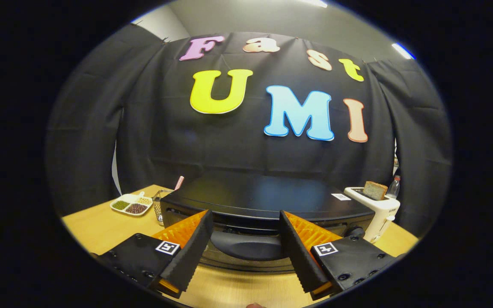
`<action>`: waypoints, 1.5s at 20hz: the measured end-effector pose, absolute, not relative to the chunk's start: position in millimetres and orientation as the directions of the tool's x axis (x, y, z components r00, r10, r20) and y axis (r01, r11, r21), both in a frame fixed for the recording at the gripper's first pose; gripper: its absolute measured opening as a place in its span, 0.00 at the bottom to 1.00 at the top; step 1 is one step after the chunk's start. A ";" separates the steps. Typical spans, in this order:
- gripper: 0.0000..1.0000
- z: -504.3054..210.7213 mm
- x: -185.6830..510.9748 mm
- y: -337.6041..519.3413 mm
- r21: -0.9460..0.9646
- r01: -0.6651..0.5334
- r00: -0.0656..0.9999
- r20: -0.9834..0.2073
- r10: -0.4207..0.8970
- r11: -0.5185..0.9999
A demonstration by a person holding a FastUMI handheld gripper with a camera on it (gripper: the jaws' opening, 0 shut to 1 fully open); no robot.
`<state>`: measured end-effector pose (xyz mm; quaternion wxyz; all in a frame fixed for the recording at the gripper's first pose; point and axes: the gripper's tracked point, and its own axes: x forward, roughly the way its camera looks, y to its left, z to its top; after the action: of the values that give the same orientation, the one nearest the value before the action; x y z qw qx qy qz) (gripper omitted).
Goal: Open the toaster oven, put the food inside, and close the toaster oven door.
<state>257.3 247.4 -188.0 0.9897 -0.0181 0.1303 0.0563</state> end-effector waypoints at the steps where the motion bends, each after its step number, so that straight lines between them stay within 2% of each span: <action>1: 0.98 -185.4 256.3 247.6 0.003 -0.108 0.960 -0.258 0.105 0.994; 17: 0.98 -214.0 170.7 245.8 -0.059 -0.125 0.939 -0.330 0.099 0.990; 22: 0.98 -233.7 145.6 245.8 -0.080 -0.164 0.922 -0.367 0.124 0.983; 26: 0.98 -254.9 117.8 250.3 -0.145 -0.259 0.885 -0.432 0.175 0.955; 30: 0.98 -249.2 99.3 232.0 -0.122 -0.246 0.880 -0.443 0.169 0.961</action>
<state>99.3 232.0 -249.2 0.9656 -0.0879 0.2196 0.1076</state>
